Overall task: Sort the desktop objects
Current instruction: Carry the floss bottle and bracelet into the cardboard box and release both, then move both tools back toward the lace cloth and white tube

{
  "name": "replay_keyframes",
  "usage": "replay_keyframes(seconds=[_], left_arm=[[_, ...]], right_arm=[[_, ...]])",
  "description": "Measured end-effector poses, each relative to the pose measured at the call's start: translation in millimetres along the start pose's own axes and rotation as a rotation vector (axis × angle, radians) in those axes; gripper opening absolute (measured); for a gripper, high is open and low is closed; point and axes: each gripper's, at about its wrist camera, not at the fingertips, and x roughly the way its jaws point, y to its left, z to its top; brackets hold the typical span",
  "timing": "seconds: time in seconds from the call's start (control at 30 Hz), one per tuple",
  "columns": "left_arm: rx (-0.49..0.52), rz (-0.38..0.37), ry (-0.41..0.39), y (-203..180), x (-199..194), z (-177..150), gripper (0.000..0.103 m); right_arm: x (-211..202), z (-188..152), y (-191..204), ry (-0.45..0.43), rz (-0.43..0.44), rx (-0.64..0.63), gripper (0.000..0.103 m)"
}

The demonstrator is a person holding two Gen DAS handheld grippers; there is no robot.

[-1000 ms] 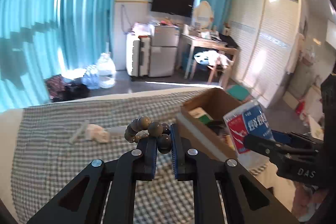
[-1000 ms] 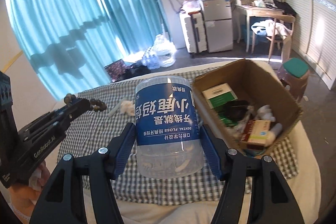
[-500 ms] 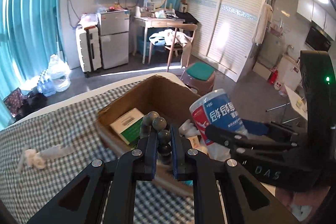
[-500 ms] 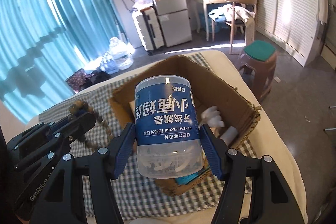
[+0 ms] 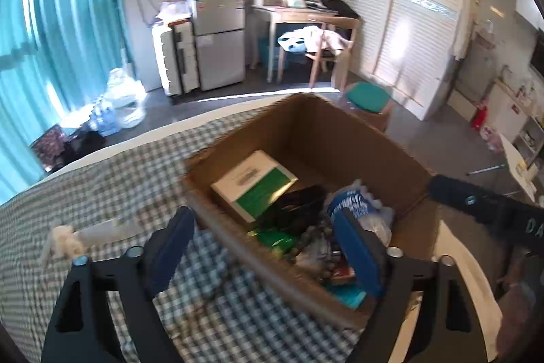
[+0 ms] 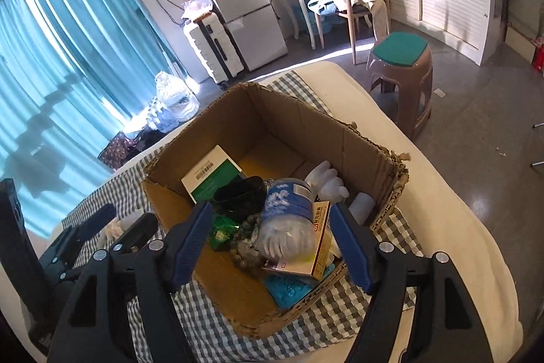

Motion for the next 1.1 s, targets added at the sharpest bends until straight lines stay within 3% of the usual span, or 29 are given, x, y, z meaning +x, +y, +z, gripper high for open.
replay_keyframes(seconds=[0.13,0.3,0.6,0.87,0.93,0.97,1.1], left_arm=[[-0.025,0.046,-0.015,41.9,-25.6,-21.9,0.095],[-0.103,0.184,-0.001,116.9,-58.6,-58.2,0.100],[-0.288,0.394,0.042,245.4,-110.4,-150.0,0.100],[-0.485,0.415,0.089,310.7,-114.0,-221.8,0.100],[-0.529,0.401,0.092,325.4,-106.2,-228.8,0.100],[-0.536,0.399,0.090,329.8,-101.7,-229.8,0.100],[-0.540,0.394,0.080,348.8,-78.6,-226.2,0.100]], right_arm=[[-12.9,-17.4,19.6,-0.036,0.018,-0.027,0.071],[-21.5,-49.3,64.4,-0.066,0.026,-0.143,0.071],[-14.6,-97.5,143.3,-0.058,0.164,-0.275,0.071],[24.0,-135.1,207.8,0.008,0.228,-0.389,0.071],[39.1,-142.4,224.0,0.052,0.229,-0.424,0.071],[47.7,-145.6,232.9,0.084,0.228,-0.447,0.066],[79.2,-154.3,268.6,0.123,0.234,-0.525,0.063]])
